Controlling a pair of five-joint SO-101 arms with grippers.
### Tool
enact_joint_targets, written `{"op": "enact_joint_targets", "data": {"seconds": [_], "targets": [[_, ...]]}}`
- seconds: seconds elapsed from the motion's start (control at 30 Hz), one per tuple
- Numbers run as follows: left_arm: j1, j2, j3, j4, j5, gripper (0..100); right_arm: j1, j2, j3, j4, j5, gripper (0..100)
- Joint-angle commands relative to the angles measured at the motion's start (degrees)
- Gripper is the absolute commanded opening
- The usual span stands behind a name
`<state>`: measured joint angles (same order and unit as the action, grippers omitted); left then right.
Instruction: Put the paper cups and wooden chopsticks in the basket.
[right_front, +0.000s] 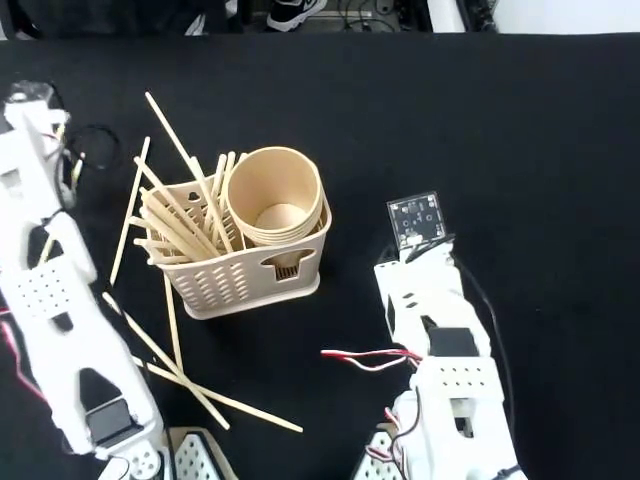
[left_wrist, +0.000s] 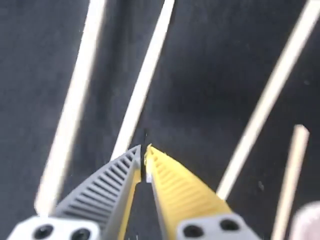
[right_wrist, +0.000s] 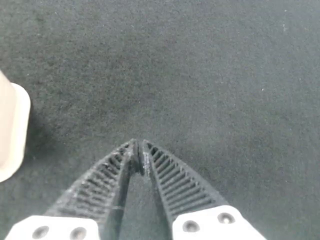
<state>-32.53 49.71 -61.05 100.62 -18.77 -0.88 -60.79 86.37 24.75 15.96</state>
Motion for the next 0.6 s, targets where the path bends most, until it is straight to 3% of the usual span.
{"op": "enact_joint_targets", "data": {"seconds": [0.0,0.2,0.33,0.43,0.57], "targets": [[2.42,-20.22,13.85,0.00,0.97,3,0.35,0.22,-0.57,0.26,0.53,1.2],[3.82,-44.40,37.76,-8.44,0.88,3,0.35,0.22,-0.57,0.44,0.53,1.2],[1.98,-55.82,54.11,-21.27,0.44,3,0.35,0.22,-0.57,0.44,0.53,1.2],[-0.04,-57.32,61.67,-29.54,-2.11,3,0.35,0.22,-0.57,0.44,0.53,1.2],[-5.23,-51.78,62.64,-36.22,-5.19,5,0.35,0.22,-0.57,0.44,0.53,1.2]]}}
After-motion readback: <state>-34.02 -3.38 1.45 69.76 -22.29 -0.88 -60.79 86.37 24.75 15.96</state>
